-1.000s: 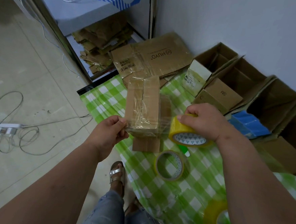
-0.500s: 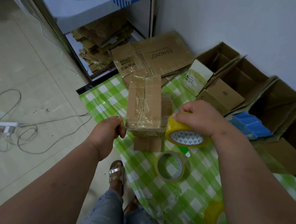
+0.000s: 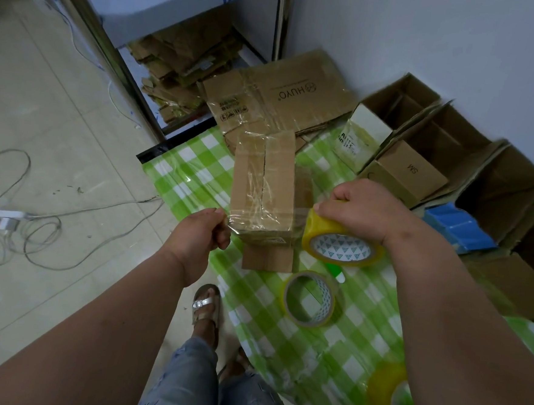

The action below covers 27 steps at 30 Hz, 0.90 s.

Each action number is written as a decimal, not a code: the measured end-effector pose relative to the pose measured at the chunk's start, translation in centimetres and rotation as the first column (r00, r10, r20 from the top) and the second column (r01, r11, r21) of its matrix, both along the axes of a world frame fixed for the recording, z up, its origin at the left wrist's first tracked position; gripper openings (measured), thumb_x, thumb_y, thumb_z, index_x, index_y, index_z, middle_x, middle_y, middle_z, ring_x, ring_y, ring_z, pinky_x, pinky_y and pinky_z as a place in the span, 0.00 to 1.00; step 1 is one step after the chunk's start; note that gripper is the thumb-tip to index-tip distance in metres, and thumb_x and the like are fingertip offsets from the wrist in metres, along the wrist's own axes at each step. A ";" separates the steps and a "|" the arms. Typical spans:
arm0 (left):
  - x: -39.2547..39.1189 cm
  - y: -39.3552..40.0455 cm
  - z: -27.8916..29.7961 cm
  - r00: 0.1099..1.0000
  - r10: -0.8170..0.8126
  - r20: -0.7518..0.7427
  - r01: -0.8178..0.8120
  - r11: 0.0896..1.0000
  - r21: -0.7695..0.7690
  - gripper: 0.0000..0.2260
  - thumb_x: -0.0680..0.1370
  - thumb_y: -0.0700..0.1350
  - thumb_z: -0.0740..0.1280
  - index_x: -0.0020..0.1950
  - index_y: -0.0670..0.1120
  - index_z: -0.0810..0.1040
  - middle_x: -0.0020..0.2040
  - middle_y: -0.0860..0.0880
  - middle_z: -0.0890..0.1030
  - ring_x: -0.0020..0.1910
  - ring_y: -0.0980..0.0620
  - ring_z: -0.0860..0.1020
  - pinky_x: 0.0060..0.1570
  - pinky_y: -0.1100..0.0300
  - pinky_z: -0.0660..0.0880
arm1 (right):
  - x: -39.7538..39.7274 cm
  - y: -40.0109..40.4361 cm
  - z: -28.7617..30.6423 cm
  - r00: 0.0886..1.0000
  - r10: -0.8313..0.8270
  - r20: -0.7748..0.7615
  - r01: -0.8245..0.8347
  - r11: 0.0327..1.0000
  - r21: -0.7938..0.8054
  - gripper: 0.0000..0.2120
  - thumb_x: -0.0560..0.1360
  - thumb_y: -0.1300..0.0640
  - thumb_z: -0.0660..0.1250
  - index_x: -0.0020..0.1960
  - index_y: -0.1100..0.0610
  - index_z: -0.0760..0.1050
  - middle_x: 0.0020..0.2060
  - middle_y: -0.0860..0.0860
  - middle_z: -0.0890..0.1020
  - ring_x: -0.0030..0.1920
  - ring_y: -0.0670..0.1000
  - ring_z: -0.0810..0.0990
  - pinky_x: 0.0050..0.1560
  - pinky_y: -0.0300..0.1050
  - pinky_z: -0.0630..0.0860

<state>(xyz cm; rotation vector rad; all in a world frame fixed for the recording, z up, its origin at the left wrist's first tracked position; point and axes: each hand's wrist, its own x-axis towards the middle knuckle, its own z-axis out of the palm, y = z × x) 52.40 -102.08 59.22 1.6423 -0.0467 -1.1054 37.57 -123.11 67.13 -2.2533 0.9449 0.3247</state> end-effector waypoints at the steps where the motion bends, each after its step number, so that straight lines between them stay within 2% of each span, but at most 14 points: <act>1: 0.0 0.0 0.0 1.000 -0.015 0.020 0.015 1.000 0.014 0.15 0.83 0.42 0.56 0.37 0.43 0.70 0.25 0.50 0.70 0.31 0.48 0.65 0.43 0.52 0.62 | -0.1 0.0 -0.2 1.000 -0.004 -0.013 0.004 1.000 -0.005 0.19 0.73 0.42 0.68 0.38 0.59 0.78 0.36 0.55 0.78 0.39 0.55 0.78 0.36 0.46 0.70; 3: 0.0 0.0 0.2 0.990 -0.082 0.113 0.076 0.995 0.063 0.15 0.83 0.43 0.57 0.37 0.43 0.70 0.27 0.49 0.70 0.32 0.49 0.66 0.44 0.55 0.64 | -0.2 -0.1 -0.5 0.999 -0.012 -0.044 0.011 1.000 -0.011 0.20 0.73 0.41 0.67 0.39 0.58 0.79 0.38 0.55 0.79 0.40 0.55 0.79 0.36 0.45 0.70; 6: -0.1 -0.2 0.4 0.946 -0.177 0.271 0.138 0.978 0.156 0.17 0.83 0.47 0.59 0.35 0.44 0.71 0.28 0.49 0.70 0.28 0.55 0.67 0.36 0.63 0.67 | -0.4 -0.1 -1.1 0.993 -0.018 -0.114 0.014 0.999 -0.032 0.21 0.72 0.36 0.66 0.38 0.53 0.79 0.39 0.51 0.79 0.40 0.49 0.77 0.35 0.43 0.68; 7: -0.1 -0.3 0.4 0.932 -0.194 0.305 0.143 0.973 0.181 0.17 0.83 0.48 0.60 0.35 0.44 0.72 0.29 0.49 0.71 0.29 0.54 0.67 0.35 0.61 0.67 | -0.4 0.0 -1.5 0.990 -0.016 -0.141 0.011 0.999 -0.039 0.21 0.72 0.33 0.65 0.41 0.52 0.80 0.43 0.50 0.80 0.43 0.48 0.77 0.37 0.43 0.68; 9: 0.0 -0.5 0.5 0.907 -0.232 0.350 0.155 0.960 0.234 0.17 0.83 0.50 0.60 0.38 0.43 0.75 0.31 0.47 0.73 0.32 0.51 0.69 0.38 0.57 0.67 | -0.3 0.2 -2.2 0.981 -0.015 -0.194 0.004 0.998 -0.056 0.28 0.71 0.30 0.63 0.54 0.53 0.81 0.57 0.52 0.80 0.54 0.53 0.78 0.45 0.44 0.70; 11: 0.1 -0.8 0.6 0.884 -0.267 0.384 0.163 0.945 0.284 0.17 0.83 0.51 0.60 0.39 0.44 0.77 0.33 0.46 0.74 0.33 0.49 0.70 0.39 0.55 0.68 | -0.1 0.5 -2.8 0.970 -0.027 -0.241 0.008 0.997 -0.082 0.35 0.70 0.28 0.62 0.62 0.55 0.78 0.63 0.54 0.78 0.60 0.56 0.76 0.49 0.46 0.70; 14: 0.1 -1.2 0.8 0.840 -0.323 0.436 0.167 0.919 0.359 0.18 0.83 0.51 0.60 0.36 0.48 0.76 0.32 0.45 0.76 0.32 0.49 0.72 0.37 0.56 0.68 | 0.1 0.7 -3.4 0.946 -0.044 -0.321 -0.004 0.989 -0.149 0.37 0.70 0.27 0.60 0.66 0.53 0.75 0.65 0.53 0.77 0.62 0.56 0.75 0.53 0.49 0.72; 16: 0.0 -1.4 0.7 0.812 -0.356 0.462 0.164 0.899 0.406 0.18 0.83 0.52 0.60 0.36 0.47 0.77 0.31 0.45 0.75 0.30 0.49 0.72 0.33 0.57 0.67 | 0.3 0.9 -3.7 0.921 -0.056 -0.384 -0.025 0.979 -0.204 0.36 0.68 0.26 0.57 0.64 0.50 0.76 0.61 0.51 0.78 0.60 0.55 0.76 0.52 0.51 0.69; 20: -0.4 -1.7 0.6 0.769 -0.385 0.510 0.140 0.880 0.453 0.20 0.83 0.52 0.60 0.39 0.40 0.78 0.26 0.48 0.70 0.26 0.51 0.68 0.27 0.59 0.61 | 0.6 1.5 -3.9 0.909 -0.079 -0.409 -0.029 0.967 -0.252 0.25 0.70 0.32 0.57 0.57 0.47 0.75 0.56 0.49 0.79 0.52 0.54 0.74 0.54 0.55 0.63; 22: -0.6 -1.9 0.5 0.751 -0.396 0.528 0.125 0.871 0.476 0.21 0.83 0.52 0.59 0.34 0.42 0.74 0.25 0.49 0.68 0.25 0.52 0.67 0.27 0.59 0.59 | 0.6 1.8 -4.0 0.914 -0.082 -0.397 -0.034 0.961 -0.276 0.19 0.72 0.35 0.58 0.52 0.47 0.74 0.51 0.49 0.79 0.46 0.53 0.71 0.53 0.55 0.62; 24: -0.8 -2.0 0.3 0.719 -0.441 0.537 0.125 0.842 0.524 0.21 0.83 0.54 0.58 0.32 0.45 0.68 0.25 0.50 0.69 0.25 0.53 0.68 0.27 0.59 0.58 | 0.4 2.1 -4.0 0.923 -0.090 -0.374 -0.023 0.957 -0.288 0.17 0.72 0.39 0.58 0.53 0.48 0.75 0.48 0.49 0.78 0.49 0.54 0.73 0.58 0.55 0.63; 26: -0.8 -1.9 0.1 0.705 -0.477 0.525 0.137 0.818 0.559 0.19 0.83 0.56 0.57 0.39 0.45 0.73 0.29 0.51 0.72 0.28 0.55 0.70 0.27 0.59 0.59 | 0.2 2.6 -4.2 0.938 -0.111 -0.328 0.009 0.955 -0.296 0.18 0.72 0.41 0.59 0.56 0.48 0.76 0.51 0.50 0.80 0.55 0.56 0.76 0.66 0.58 0.62; 27: -0.9 -1.8 0.0 0.716 -0.470 0.516 0.141 0.822 0.552 0.17 0.83 0.56 0.57 0.46 0.45 0.77 0.32 0.52 0.74 0.30 0.57 0.71 0.28 0.60 0.60 | 0.0 2.8 -4.3 0.946 -0.122 -0.300 0.028 0.953 -0.301 0.18 0.73 0.42 0.59 0.58 0.48 0.76 0.53 0.51 0.80 0.58 0.57 0.76 0.69 0.59 0.59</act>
